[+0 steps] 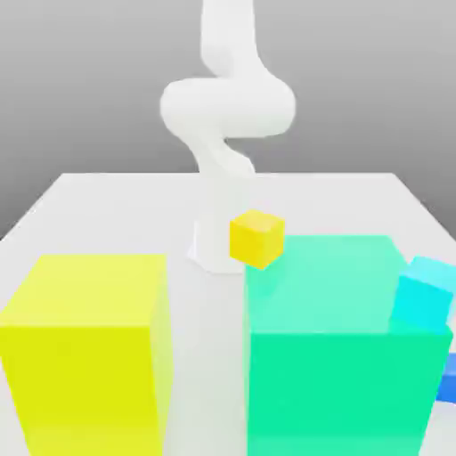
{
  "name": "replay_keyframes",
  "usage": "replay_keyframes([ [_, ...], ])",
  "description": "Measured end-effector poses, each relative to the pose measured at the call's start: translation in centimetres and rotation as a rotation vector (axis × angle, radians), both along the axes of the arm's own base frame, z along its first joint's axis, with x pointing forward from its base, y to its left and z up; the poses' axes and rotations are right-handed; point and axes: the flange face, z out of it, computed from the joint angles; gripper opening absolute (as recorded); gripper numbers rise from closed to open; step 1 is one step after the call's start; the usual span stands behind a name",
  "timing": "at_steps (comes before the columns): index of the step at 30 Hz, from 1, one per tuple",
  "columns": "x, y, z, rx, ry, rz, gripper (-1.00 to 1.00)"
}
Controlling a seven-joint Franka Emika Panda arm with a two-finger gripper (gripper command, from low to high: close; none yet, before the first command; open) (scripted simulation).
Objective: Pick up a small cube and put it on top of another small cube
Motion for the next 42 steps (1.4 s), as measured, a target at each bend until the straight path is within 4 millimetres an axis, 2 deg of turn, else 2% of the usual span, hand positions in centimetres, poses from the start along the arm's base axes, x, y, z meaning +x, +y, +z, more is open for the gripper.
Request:
replay_keyframes([
  [3, 3.0, -5.3, -6.0, -0.003, 0.120, -0.076, 0.00],
  [5, 4.0, -9.4, -10.3, -0.006, 0.201, -0.130, 0.00],
  [9, 3.6, -17.7, -19.0, 0.001, 0.364, -0.235, 0.00],
  [13, 0.2, -25.0, -27.7, 0.029, 0.529, -0.329, 0.00],
  [17, -5.8, -30.7, -36.0, 0.081, 0.691, -0.412, 0.00],
  [18, -7.6, -31.3, -38.2, 0.101, 0.741, -0.429, 0.00],
  [19, -8.8, -30.9, -40.1, 0.123, 0.780, -0.444, 0.00],
  [20, -9.1, -29.6, -41.8, 0.136, 0.809, -0.445, 0.00],
  [23, -8.8, -23.5, -45.8, 0.155, 0.877, -0.427, 0.00],
  [27, -11.0, -16.4, -50.2, 0.182, 0.963, -0.455, 0.00],
  [28, -11.5, -15.3, -50.7, 0.190, 0.964, -0.481, 0.00],
  [30, -11.8, -14.6, -50.2, 0.214, 0.894, -0.567, 0.00],
  [31, -12.3, -15.5, -49.7, 0.244, 0.844, -0.648, 0.00],
  [34, -12.6, -16.3, -48.3, 0.300, 0.703, -0.799, 0.00],
  [42, -12.1, -16.9, -50.9, 0.320, 0.660, -0.823, 0.00],
])
